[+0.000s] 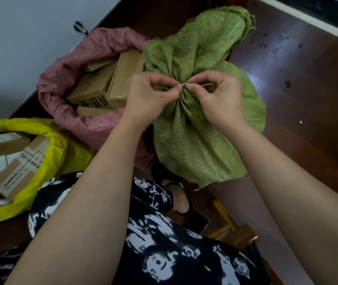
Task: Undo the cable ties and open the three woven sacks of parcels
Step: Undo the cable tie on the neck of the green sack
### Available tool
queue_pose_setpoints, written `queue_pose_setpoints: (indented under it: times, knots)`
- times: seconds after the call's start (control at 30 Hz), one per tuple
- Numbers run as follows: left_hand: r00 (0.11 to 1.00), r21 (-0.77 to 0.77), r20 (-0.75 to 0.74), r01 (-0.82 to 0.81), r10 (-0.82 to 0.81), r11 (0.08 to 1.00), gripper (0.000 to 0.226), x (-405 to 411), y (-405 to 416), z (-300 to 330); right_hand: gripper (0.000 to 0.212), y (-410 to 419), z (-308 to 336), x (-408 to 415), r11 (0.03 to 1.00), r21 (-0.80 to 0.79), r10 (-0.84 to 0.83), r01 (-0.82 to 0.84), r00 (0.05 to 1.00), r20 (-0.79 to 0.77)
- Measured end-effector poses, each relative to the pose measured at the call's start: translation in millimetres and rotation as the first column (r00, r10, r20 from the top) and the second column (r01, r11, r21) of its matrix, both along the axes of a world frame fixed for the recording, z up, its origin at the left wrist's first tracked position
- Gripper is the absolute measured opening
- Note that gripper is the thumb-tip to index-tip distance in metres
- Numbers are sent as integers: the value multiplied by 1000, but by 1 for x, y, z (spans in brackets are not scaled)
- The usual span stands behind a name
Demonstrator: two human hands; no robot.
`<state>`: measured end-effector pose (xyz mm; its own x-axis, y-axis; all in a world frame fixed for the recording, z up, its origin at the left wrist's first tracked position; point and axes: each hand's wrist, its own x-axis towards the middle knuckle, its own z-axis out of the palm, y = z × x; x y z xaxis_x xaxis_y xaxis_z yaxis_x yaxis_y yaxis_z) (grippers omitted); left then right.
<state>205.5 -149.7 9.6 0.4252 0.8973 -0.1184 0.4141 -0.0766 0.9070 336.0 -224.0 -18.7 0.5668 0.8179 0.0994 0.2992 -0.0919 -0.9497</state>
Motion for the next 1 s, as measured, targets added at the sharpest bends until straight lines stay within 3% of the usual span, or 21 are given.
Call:
queue_pose_setpoints:
  times: [0.27,0.33,0.47,0.6,0.83,1.0]
  knots:
    - [999,-34,41,-27,28,999,8,0,1,-3,9,-1,-3,1,999,-38,1,-5,996,-86]
    - [999,-45,47,-22,24,999,8,-1,0,-2,8,-3,0,2,998,-32,58,-58,998,10]
    - [999,-28,52,-9,11,1000,11,-1,0,2,14,0,5,7,984,-6,167,-176,917,363]
    - [997,-41,76,15,-12,999,16,-1,-1,3,8,3,4,9,989,38,108,-141,881,461]
    - [998,-14,58,38,-37,999,37,-2,0,3,5,1,4,4,991,108,39,-85,925,377]
    - [992,121,55,102,-110,987,19,-3,0,3,6,2,8,2,995,84,33,-56,966,255]
